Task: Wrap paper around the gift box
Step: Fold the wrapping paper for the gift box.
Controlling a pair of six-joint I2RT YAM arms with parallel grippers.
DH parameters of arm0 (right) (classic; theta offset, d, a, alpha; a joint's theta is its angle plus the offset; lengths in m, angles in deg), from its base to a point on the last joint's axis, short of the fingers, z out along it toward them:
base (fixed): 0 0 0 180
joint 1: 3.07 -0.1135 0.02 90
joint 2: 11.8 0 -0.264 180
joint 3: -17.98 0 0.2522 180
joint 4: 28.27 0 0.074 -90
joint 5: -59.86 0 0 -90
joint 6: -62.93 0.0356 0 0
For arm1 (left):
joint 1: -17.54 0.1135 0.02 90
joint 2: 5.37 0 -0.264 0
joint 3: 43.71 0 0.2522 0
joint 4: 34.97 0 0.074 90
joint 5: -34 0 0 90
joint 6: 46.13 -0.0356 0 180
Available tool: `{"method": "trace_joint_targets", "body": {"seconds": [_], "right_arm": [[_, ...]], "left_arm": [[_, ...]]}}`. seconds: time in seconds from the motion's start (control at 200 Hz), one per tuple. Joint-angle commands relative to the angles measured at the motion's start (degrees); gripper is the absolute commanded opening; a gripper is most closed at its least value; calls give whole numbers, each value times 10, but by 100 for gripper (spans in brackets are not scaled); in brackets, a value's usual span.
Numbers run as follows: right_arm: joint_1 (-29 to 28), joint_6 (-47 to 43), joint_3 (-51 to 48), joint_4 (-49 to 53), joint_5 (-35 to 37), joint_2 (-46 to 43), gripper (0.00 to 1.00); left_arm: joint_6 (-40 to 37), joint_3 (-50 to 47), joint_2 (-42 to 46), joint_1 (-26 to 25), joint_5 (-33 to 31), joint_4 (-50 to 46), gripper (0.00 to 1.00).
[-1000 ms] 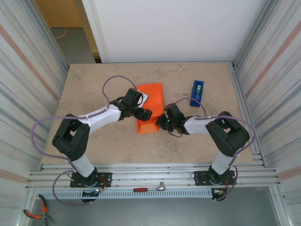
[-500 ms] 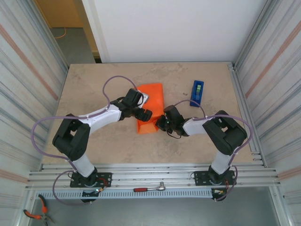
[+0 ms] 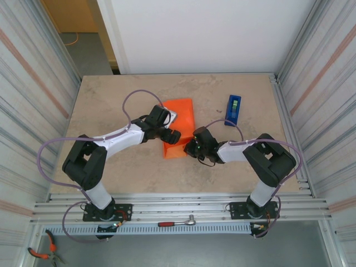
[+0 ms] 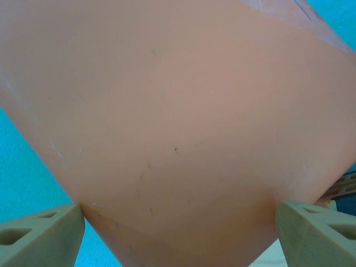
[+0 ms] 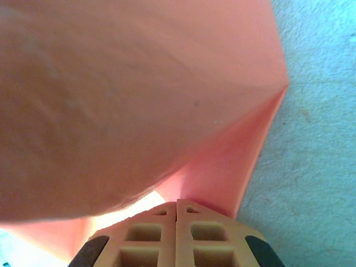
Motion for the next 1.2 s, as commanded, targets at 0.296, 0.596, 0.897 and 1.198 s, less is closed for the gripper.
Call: {"method": "trace_joint_targets", "body": {"seconds": [0.296, 0.596, 0.897, 1.198], "right_arm": [[-12, 18, -46, -10, 13, -24, 0], [-7, -26, -53, 107, 60, -158, 0], [43, -73, -79, 175, 82, -238, 0], [71, -72, -78, 136, 10, -208, 0]], "left_arm": [[-1, -7, -6, -16, 8, -1, 89], [1, -1, 18, -17, -1, -5, 89], [-6, 40, 19, 27, 1, -12, 89], [-23, 57, -15, 48, -11, -17, 89]]}}
